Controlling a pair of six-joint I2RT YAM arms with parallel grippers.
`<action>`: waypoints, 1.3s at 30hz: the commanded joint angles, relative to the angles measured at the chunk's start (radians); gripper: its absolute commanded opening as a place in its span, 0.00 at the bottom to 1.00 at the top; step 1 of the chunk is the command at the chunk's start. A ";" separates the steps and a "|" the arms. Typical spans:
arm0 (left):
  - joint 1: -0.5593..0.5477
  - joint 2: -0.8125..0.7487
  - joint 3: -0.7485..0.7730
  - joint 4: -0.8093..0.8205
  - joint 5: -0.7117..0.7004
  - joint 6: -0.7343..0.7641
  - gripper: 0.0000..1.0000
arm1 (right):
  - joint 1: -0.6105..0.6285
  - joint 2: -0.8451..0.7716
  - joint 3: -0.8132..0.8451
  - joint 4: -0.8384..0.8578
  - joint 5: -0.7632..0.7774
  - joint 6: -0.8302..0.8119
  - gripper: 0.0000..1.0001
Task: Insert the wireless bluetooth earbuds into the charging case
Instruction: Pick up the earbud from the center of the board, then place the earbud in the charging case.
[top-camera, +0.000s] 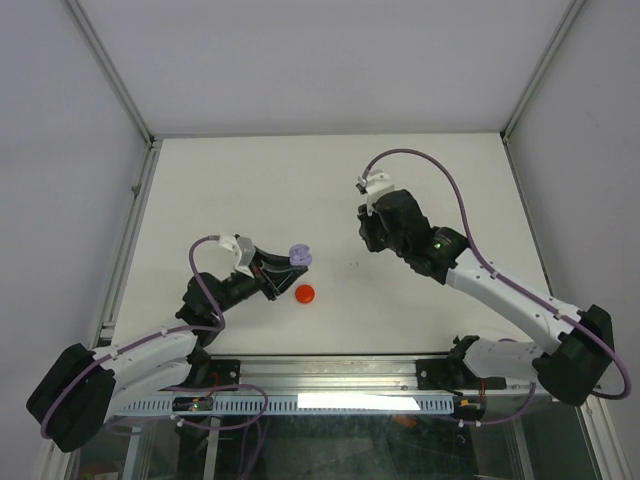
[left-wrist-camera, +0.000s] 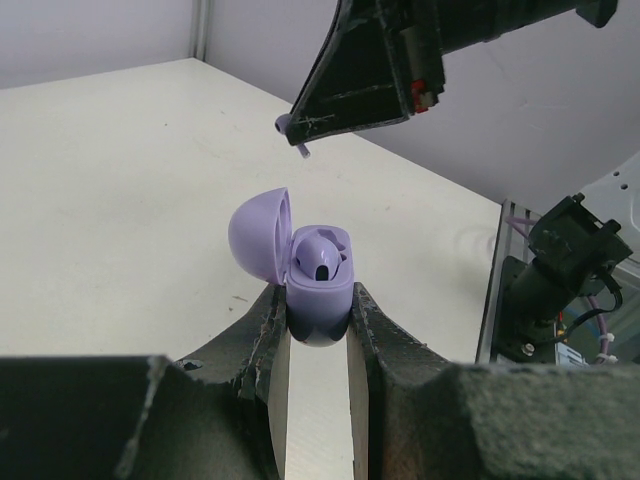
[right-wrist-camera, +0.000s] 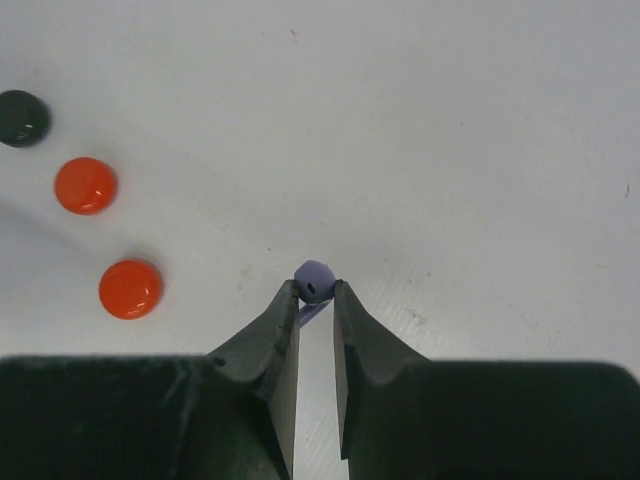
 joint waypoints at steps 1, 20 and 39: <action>-0.006 0.015 0.041 0.110 0.044 0.013 0.09 | 0.081 -0.096 0.024 0.135 0.038 -0.090 0.09; -0.004 0.052 0.080 0.223 0.145 0.069 0.10 | 0.387 -0.285 -0.188 0.654 -0.108 -0.386 0.08; -0.005 0.047 0.081 0.285 0.167 0.000 0.10 | 0.459 -0.200 -0.238 0.774 -0.063 -0.477 0.06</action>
